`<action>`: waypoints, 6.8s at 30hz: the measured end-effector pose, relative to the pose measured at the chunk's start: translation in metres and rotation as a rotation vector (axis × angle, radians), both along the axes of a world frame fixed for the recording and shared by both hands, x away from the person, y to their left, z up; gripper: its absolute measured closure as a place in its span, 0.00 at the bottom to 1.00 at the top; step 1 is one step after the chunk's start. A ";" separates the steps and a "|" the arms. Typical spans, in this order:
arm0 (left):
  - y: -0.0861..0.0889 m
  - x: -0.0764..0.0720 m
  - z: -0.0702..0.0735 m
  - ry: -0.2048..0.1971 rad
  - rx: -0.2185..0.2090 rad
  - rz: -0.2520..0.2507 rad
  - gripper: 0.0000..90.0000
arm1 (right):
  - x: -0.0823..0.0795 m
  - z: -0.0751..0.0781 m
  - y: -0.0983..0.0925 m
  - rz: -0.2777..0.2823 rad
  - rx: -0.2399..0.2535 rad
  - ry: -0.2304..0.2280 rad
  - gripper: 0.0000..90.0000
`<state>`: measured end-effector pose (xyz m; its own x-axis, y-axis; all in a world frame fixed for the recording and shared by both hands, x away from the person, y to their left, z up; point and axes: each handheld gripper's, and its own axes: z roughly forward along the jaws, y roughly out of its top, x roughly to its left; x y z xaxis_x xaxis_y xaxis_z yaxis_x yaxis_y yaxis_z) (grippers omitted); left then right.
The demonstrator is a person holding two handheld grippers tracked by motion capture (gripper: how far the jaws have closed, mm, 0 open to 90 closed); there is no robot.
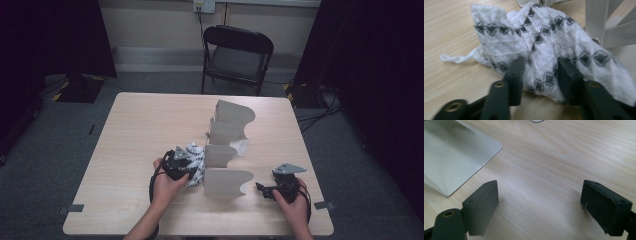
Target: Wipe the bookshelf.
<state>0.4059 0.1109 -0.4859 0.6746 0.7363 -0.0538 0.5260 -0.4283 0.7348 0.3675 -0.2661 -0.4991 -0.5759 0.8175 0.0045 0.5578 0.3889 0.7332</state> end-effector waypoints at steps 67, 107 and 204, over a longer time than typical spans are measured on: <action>0.009 0.019 0.059 -0.097 -0.034 0.039 0.84 | 0.001 0.000 0.000 0.006 -0.001 0.001 0.16; 0.014 0.004 -0.005 -0.002 0.015 0.103 0.69 | 0.001 0.000 0.001 0.006 -0.001 0.000 0.16; 0.014 0.021 0.082 -0.035 -0.140 0.082 0.87 | 0.002 0.000 0.001 0.019 -0.002 0.002 0.14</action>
<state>0.4268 0.1252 -0.4040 0.6155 0.7761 -0.1376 0.5282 -0.2766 0.8028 0.3698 -0.2648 -0.4993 -0.5912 0.8065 0.0034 0.5515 0.4012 0.7313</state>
